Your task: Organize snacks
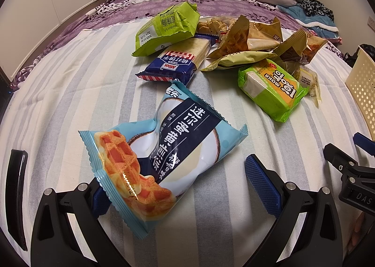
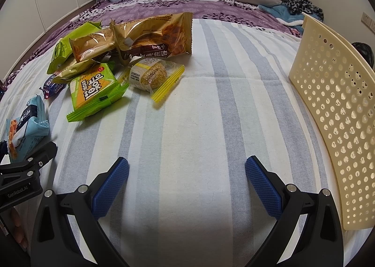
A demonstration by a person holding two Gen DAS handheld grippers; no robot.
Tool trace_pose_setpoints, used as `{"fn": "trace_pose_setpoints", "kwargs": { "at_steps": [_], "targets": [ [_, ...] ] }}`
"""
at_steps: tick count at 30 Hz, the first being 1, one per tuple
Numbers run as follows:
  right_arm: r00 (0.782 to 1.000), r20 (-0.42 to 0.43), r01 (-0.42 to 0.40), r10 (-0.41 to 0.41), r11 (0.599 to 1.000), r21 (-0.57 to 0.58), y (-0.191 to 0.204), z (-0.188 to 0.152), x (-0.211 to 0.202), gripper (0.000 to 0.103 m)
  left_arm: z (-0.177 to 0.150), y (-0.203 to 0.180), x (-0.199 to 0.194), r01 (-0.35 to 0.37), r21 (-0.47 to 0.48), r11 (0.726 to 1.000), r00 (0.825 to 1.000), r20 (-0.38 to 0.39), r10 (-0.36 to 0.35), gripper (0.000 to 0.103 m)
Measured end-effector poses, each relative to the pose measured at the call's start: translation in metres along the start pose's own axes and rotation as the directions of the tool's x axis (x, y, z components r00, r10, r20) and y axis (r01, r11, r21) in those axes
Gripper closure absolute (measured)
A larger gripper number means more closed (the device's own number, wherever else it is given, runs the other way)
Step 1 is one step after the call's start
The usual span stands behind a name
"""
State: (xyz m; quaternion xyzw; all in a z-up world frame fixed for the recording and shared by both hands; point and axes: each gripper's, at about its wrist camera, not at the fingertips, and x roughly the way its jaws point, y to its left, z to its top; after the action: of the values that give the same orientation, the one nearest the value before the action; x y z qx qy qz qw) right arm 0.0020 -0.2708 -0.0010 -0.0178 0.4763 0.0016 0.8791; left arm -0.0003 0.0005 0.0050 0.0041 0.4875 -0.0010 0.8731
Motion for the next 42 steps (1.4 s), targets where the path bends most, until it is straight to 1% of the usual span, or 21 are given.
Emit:
{"fn": "trace_pose_setpoints", "kwargs": {
  "at_steps": [4, 9, 12, 16, 19, 23, 27, 30, 33, 36, 40, 42],
  "targets": [
    [1.000, 0.010, -0.025, 0.025, 1.000, 0.004, -0.005, 0.001, -0.004, 0.005, -0.002, 0.004, -0.001, 0.018, 0.002, 1.000, 1.000, 0.004, -0.018, 0.002],
    [0.994, 0.031, -0.106, 0.104, 0.992, 0.075, -0.021, 0.006, -0.009, 0.005, 0.006, 0.020, -0.012, 0.027, -0.042, 0.999, 0.999, 0.026, -0.026, 0.002],
    [0.990, 0.066, -0.132, 0.126, 0.986, 0.103, -0.029, 0.013, -0.015, 0.005, 0.014, 0.027, -0.023, 0.016, -0.050, 0.999, 0.998, 0.058, -0.013, 0.002],
    [0.980, 0.137, -0.160, 0.144, 0.981, 0.110, -0.030, 0.023, -0.029, 0.005, 0.023, 0.034, -0.036, 0.029, -0.059, 0.998, 0.996, 0.090, -0.024, 0.002],
    [0.970, 0.179, -0.187, 0.166, 0.976, 0.108, -0.028, 0.026, -0.039, 0.005, 0.023, 0.038, -0.043, 0.047, -0.059, 0.997, 0.994, 0.098, -0.042, 0.002],
    [0.958, 0.204, -0.226, 0.200, 0.968, 0.109, -0.028, 0.027, -0.044, 0.005, 0.019, 0.045, -0.052, 0.060, -0.059, 0.996, 0.993, 0.102, -0.054, 0.002],
    [0.951, 0.219, -0.248, 0.220, 0.962, 0.111, -0.028, 0.027, -0.047, 0.005, 0.016, 0.057, -0.062, 0.107, -0.090, 0.990, 0.989, 0.109, -0.097, 0.002],
    [0.944, 0.231, -0.263, 0.235, 0.959, 0.102, -0.025, 0.028, -0.049, 0.005, 0.020, 0.061, -0.066, 0.135, -0.090, 0.987, 0.984, 0.127, -0.123, 0.002],
    [0.940, 0.239, -0.271, 0.244, 0.959, 0.085, -0.022, 0.029, -0.052, 0.005, 0.025, 0.066, -0.065, 0.130, -0.071, 0.989, 0.983, 0.137, -0.120, 0.002],
    [0.937, 0.250, -0.272, 0.245, 0.959, 0.076, -0.019, 0.032, -0.054, 0.005, 0.035, 0.075, -0.065, 0.133, -0.087, 0.987, 0.982, 0.148, -0.119, 0.002],
    [0.935, 0.262, -0.268, 0.241, 0.961, 0.073, -0.017, 0.039, -0.054, 0.005, 0.055, 0.080, -0.066, 0.143, -0.090, 0.986, 0.976, 0.179, -0.125, 0.002],
    [0.934, 0.268, -0.264, 0.237, 0.962, 0.069, -0.016, 0.044, -0.055, 0.005, 0.066, 0.080, -0.063, 0.158, -0.086, 0.984, 0.973, 0.185, -0.140, 0.002]
  ]
}}
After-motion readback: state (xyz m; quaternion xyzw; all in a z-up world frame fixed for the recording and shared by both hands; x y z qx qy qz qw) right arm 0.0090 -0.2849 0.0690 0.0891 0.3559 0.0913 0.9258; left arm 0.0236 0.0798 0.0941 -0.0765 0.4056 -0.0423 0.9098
